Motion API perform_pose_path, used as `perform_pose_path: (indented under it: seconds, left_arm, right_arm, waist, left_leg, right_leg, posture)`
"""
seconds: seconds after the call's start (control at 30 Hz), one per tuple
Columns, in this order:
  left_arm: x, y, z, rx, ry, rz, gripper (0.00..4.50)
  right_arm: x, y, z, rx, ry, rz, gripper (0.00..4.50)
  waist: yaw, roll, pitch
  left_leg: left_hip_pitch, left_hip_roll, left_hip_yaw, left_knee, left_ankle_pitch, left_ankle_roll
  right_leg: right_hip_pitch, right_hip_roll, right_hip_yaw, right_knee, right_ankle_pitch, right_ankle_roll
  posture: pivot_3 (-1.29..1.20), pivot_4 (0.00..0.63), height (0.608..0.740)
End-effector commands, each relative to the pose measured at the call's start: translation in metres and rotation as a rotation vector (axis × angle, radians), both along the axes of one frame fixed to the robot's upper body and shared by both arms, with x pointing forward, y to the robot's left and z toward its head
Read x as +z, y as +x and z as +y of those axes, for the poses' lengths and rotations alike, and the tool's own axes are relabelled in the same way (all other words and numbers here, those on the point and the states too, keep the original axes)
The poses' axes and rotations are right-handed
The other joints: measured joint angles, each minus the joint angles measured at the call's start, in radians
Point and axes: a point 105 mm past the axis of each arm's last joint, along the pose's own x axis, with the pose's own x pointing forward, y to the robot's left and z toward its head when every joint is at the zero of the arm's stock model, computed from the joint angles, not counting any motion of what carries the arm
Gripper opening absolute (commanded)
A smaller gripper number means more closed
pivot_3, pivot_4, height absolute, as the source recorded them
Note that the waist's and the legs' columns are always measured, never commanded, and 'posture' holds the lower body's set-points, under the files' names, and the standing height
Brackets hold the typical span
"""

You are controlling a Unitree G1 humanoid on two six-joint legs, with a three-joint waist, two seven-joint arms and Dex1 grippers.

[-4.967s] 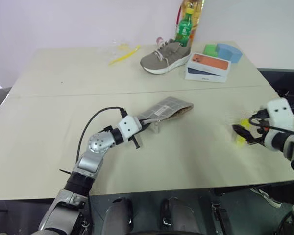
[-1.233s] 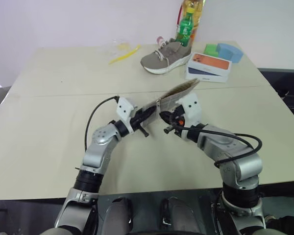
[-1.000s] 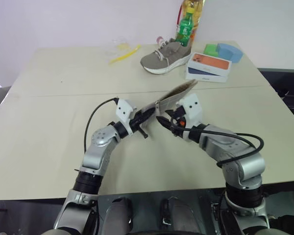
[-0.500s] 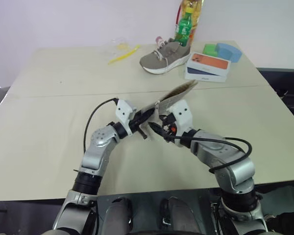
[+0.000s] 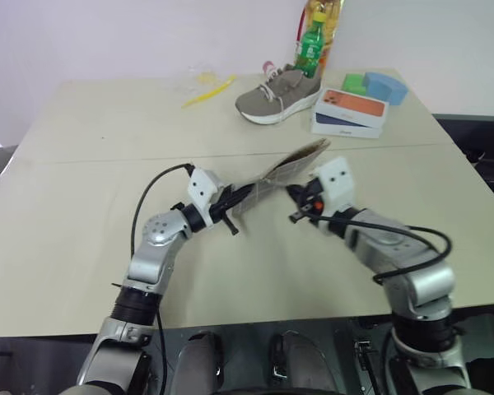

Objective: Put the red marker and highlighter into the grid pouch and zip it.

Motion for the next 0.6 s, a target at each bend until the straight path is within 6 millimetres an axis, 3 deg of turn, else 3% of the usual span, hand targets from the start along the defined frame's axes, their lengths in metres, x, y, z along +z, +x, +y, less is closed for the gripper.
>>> perform_pose_path:
  seconds: [0.03,0.2,0.43,0.6]
  left_arm:
    - [-0.006,0.001,0.018,0.029,0.059,-0.017,0.0]
    - [-0.016,-0.004,0.027,0.015,0.115,-0.016,0.0]
    - [-0.028,-0.008,0.038,0.024,0.167,-0.01,0.0]
    - [-0.036,-0.012,0.048,0.043,0.198,0.005,0.0]
  right_arm:
    - [0.038,0.006,-0.05,-0.168,-0.056,-0.138,0.02]
    - [0.048,0.009,-0.08,-0.251,-0.151,-0.149,0.02]
    - [0.03,0.007,-0.081,-0.235,-0.248,-0.097,0.02]
    - [0.028,0.008,-0.094,-0.283,-0.266,-0.084,0.02]
  waist:
    - [-0.002,0.0,0.0]
    - [-0.008,0.0,0.0]
    - [-0.022,0.0,0.0]
    - [-0.023,0.0,0.0]
  left_leg:
    - [0.0,0.0,0.0,0.0,0.0,0.0]
    - [0.0,0.0,0.001,-0.001,0.0,0.0]
    - [0.001,0.001,0.001,-0.002,0.0,0.0]
    - [0.001,0.001,0.001,-0.002,0.0,0.0]
  right_leg:
    - [0.0,0.0,0.0,0.0,0.0,0.0]
    - [-0.001,0.0,0.0,0.0,0.0,0.0]
    - [-0.001,0.0,0.001,0.0,0.0,0.0]
    - [-0.001,0.0,0.001,0.0,0.0,0.0]
  posture:
    - [0.0,0.15,0.74]
    - [0.0,0.15,0.74]
    - [0.0,0.15,0.74]
    - [0.0,0.15,0.74]
